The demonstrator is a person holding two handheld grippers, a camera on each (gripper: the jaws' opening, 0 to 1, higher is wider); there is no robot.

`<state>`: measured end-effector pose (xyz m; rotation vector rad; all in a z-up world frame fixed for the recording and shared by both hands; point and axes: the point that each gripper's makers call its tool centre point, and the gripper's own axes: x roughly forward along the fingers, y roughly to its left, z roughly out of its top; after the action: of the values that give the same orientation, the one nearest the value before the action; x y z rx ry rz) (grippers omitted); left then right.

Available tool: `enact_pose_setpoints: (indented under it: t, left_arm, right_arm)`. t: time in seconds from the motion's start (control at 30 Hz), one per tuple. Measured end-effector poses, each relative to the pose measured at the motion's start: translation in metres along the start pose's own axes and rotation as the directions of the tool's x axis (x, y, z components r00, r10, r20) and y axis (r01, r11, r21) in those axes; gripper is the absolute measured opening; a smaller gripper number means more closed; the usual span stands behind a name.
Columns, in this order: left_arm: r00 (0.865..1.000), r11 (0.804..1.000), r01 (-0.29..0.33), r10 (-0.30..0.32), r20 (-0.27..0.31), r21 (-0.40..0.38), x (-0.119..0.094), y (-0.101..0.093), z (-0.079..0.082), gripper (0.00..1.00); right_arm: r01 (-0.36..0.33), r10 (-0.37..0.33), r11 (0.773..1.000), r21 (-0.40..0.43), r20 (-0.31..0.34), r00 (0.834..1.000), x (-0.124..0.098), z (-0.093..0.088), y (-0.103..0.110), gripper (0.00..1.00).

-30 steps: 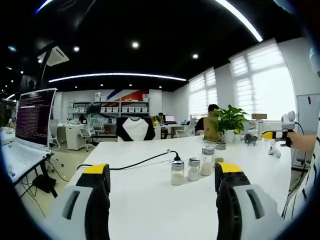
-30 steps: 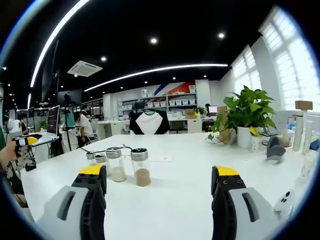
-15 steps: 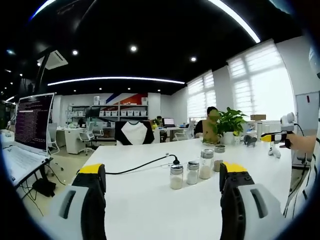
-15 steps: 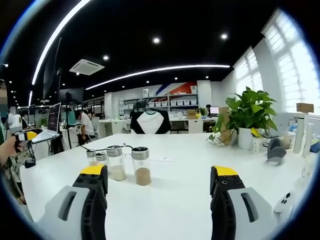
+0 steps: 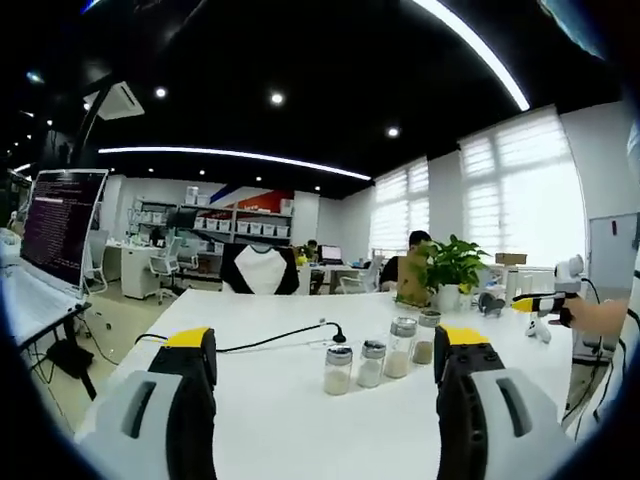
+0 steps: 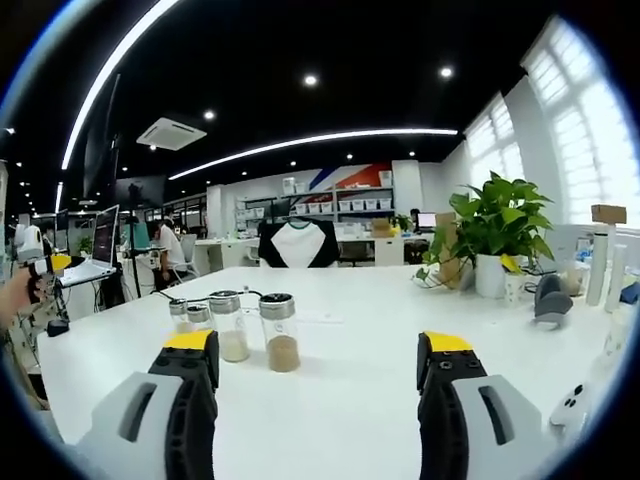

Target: Rotate the seasoning bottle until the label or dispensing opening points toward the visible target arrow and the bottle remains upright within the marked orientation range

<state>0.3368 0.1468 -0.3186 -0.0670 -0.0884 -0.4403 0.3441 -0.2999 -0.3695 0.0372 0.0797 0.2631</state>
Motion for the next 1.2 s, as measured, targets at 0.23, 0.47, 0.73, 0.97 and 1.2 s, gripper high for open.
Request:
enact_pose_setpoints:
  t: [0.23,0.47,0.73,0.97,1.2]
  left_arm:
    - [0.999,0.998,0.007,-0.004,-0.054,0.062,-0.004,-0.004,-0.012,1.0]
    - [0.993,0.999,-0.018,0.023,-0.114,0.048,-0.016,0.004,-0.028,1.0]
    - [0.993,0.998,-0.038,0.042,-0.114,0.042,-0.029,0.011,-0.03,1.0]
    - [0.992,0.998,-0.045,0.051,-0.112,0.05,-0.036,0.014,-0.032,1.0]
    - [0.99,0.997,-0.03,0.041,-0.136,0.076,-0.041,0.012,-0.036,1.0]
  right_arm:
    - [-0.007,0.007,1.0,-0.019,0.009,1.0,-0.003,0.002,0.001,0.82]
    - [-0.013,0.013,1.0,0.004,0.003,1.0,0.001,0.001,0.002,0.76]
    - [-0.022,0.022,1.0,0.008,0.001,1.0,0.012,0.007,0.006,0.67]
    - [-0.05,0.05,0.998,0.023,0.01,0.999,0.03,0.015,0.018,0.61]
    - [-0.088,0.088,0.996,0.005,-0.004,0.996,0.042,0.012,0.026,0.6]
